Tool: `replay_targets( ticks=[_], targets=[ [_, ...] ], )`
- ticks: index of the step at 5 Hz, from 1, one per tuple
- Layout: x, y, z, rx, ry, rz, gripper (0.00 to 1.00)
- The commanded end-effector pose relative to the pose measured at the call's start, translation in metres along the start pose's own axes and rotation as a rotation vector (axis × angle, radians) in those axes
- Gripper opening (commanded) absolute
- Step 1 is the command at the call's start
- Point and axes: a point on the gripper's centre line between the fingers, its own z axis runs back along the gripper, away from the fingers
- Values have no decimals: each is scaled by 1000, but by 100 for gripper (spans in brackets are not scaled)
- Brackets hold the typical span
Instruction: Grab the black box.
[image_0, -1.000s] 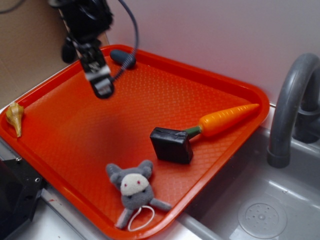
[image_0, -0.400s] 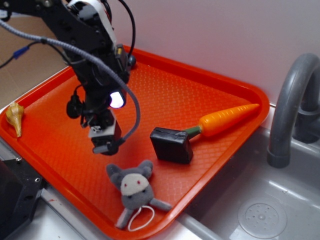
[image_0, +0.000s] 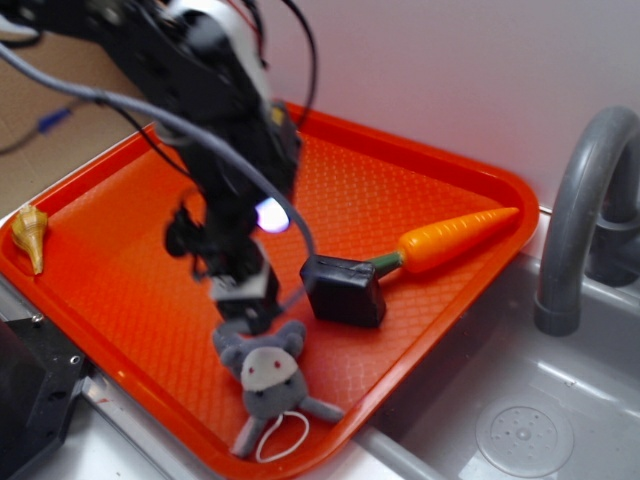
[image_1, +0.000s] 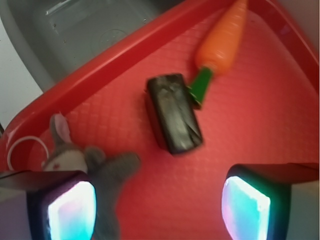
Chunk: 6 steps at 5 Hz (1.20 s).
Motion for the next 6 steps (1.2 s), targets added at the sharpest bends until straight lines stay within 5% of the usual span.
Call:
replay_targets(
  ticks=[1, 2, 4, 6],
  targets=[
    [12, -1, 4, -26, -49, 20, 100],
    [13, 8, 2, -18, -49, 31, 100],
    [30, 36, -24, -102, -43, -3, 100],
    [33, 20, -49, -141, 30, -147, 100]
  ],
)
